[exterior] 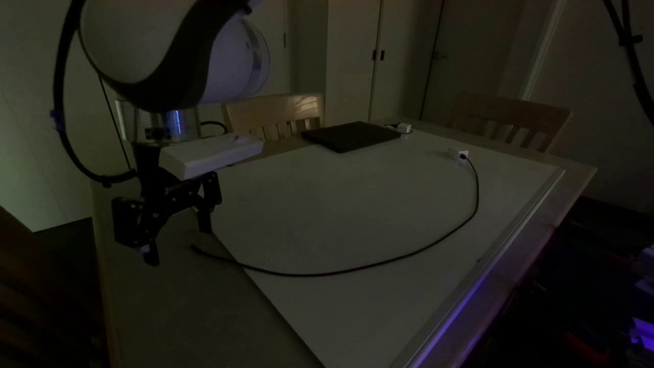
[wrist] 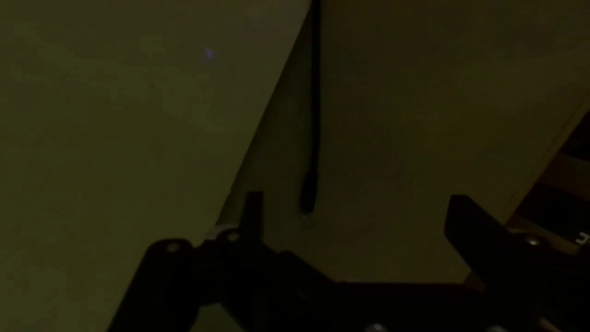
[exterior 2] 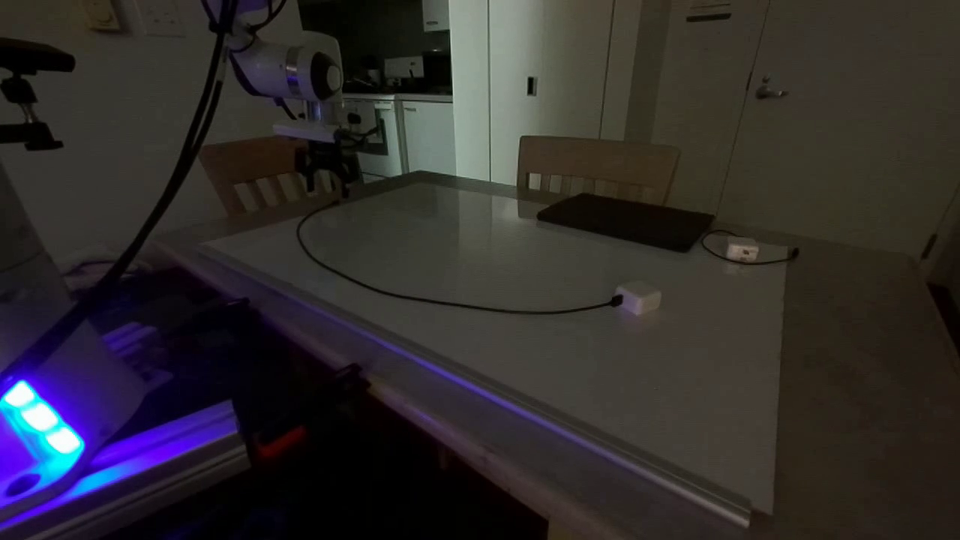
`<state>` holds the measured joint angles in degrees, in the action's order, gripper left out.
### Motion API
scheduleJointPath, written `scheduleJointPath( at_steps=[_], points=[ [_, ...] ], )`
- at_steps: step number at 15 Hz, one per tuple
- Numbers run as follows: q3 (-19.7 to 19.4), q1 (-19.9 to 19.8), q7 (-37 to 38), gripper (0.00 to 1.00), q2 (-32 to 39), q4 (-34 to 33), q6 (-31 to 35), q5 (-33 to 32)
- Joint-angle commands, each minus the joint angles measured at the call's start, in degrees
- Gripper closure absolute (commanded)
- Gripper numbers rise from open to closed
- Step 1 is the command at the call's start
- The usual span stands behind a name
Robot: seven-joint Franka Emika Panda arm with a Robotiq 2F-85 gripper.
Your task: Take the charger and position it in the center of the table
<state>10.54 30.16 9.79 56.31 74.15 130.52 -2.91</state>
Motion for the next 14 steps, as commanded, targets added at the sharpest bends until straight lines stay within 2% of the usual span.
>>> scheduleJointPath(
  at_steps=[1, 9, 10, 11, 14],
  points=[
    [1.0, -0.8, -0.8, 0.00, 0.9, -0.7, -1.4, 1.1],
    [0.4, -0.6, -0.3, 0.00, 1.3, 1.3, 1.3, 0.5],
    [0.5, -0.5, -0.3, 0.23, 1.3, 1.3, 1.3, 0.5],
    [0.4, -0.5, -0.3, 0.26, 1.3, 1.3, 1.4, 0.4],
    [0.3, -0.6, -0.1, 0.47, 0.7, 1.9, 1.6, 0.4]
  ],
)
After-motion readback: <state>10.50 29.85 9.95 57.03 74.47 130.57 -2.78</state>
